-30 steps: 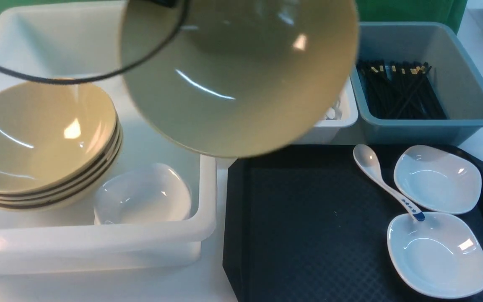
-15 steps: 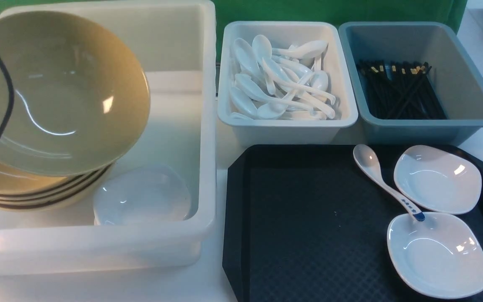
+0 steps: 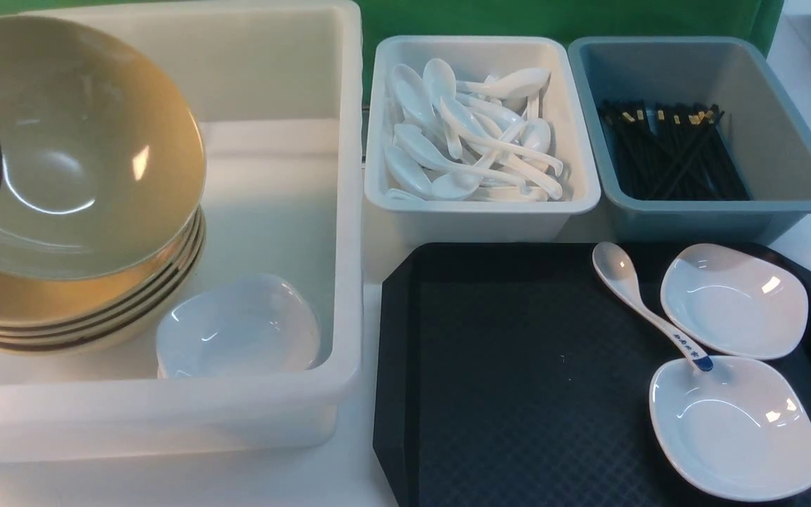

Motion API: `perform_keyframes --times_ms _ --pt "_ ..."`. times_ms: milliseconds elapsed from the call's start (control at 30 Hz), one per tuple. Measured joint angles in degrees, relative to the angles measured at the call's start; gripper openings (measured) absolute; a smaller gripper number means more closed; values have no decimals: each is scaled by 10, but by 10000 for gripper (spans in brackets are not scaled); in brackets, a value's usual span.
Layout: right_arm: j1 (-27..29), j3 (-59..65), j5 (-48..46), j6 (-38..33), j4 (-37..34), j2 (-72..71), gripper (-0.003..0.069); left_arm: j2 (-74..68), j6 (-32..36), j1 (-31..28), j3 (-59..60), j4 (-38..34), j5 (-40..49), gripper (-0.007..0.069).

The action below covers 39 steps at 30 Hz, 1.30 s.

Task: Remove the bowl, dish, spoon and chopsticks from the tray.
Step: Use the left arm to put the noodle bowl into the large storage box on the left, then use the right arm to grab the soup spoon in the middle

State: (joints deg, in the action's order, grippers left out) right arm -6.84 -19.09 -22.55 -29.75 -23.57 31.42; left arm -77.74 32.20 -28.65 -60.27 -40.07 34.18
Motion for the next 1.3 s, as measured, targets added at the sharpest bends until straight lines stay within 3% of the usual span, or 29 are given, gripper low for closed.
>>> perform_keyframes --times_ms 233,333,400,567,667,767,933,1000,1033,1133,1300 --pt "0 0 -1 21 0 0 114 -34 -32 -17 0 64 -3 10" --pt "0 0 -1 31 0 0 115 -55 -34 -17 0 73 -7 56" --pt "0 0 -1 41 0 0 118 -57 -27 -17 0 73 -7 105" --pt "0 0 -1 62 0 0 125 -30 -8 -17 0 75 -22 321" --pt "0 0 -1 62 0 0 129 -4 -6 -17 0 74 -33 398" --pt "0 0 -1 63 0 0 132 26 -3 -17 -1 68 -35 427" --pt "0 0 -1 63 0 0 136 58 41 -17 -6 25 -58 345" --pt "0 0 -1 63 0 0 140 45 81 -17 -6 -22 -57 209" --pt "0 0 -1 63 0 0 140 43 83 -17 -6 -26 -55 199" --pt "0 0 -1 63 0 0 144 -4 115 -17 -6 -81 8 44" --pt "0 0 -1 63 0 0 148 -81 136 -17 -6 -92 48 -8"
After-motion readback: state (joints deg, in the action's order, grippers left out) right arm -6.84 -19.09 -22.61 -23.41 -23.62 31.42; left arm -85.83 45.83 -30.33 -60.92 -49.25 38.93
